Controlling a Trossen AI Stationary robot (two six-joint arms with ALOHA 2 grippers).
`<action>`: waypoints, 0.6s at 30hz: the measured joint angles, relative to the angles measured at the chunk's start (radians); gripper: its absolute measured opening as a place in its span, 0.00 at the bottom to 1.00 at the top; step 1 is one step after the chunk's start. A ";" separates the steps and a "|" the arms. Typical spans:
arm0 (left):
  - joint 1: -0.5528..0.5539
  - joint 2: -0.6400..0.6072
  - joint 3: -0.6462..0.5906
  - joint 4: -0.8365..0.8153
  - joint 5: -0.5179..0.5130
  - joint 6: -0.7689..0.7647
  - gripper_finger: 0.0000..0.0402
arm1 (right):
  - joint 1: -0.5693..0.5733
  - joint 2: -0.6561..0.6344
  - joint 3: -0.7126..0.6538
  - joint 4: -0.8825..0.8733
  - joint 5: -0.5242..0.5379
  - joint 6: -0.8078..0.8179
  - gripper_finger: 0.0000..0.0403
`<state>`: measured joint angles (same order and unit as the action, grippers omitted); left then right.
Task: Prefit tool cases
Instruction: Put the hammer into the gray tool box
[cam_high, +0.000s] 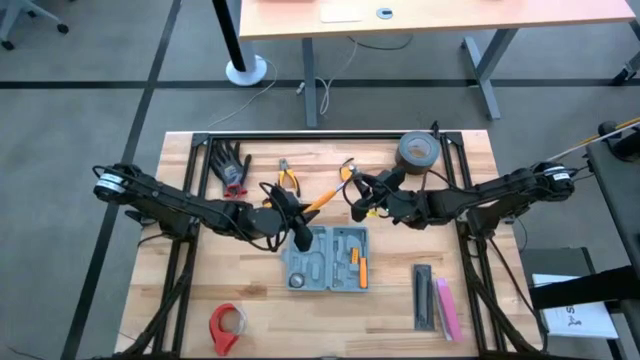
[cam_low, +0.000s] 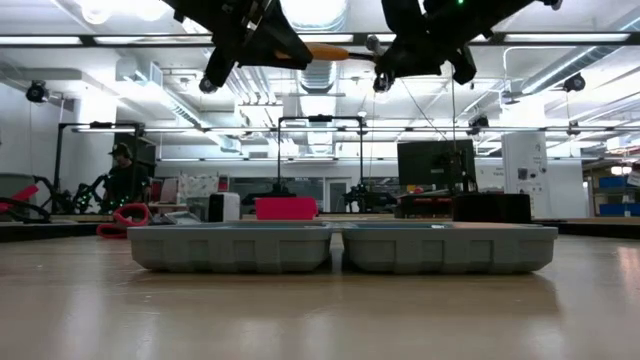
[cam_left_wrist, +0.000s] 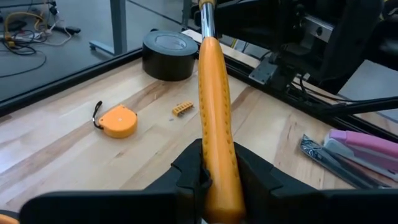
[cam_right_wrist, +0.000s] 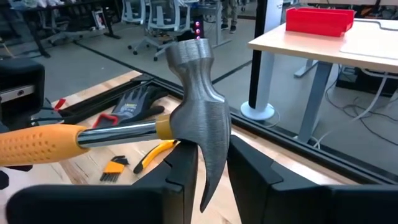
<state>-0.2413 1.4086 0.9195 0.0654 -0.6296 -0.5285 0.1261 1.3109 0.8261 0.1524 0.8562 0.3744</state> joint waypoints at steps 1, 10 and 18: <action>0.000 0.000 0.000 0.002 0.000 0.000 0.13 | 0.000 0.000 0.000 0.000 0.000 0.000 0.16; -0.002 0.000 0.000 0.002 0.006 -0.002 0.13 | -0.002 0.000 0.000 0.000 -0.009 -0.022 0.09; -0.003 0.000 0.000 0.012 0.027 0.001 0.16 | -0.007 0.000 0.000 0.002 -0.021 -0.018 0.04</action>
<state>-0.2440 1.4086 0.9199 0.0774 -0.6026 -0.5274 0.1194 1.3109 0.8265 0.1543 0.8354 0.3561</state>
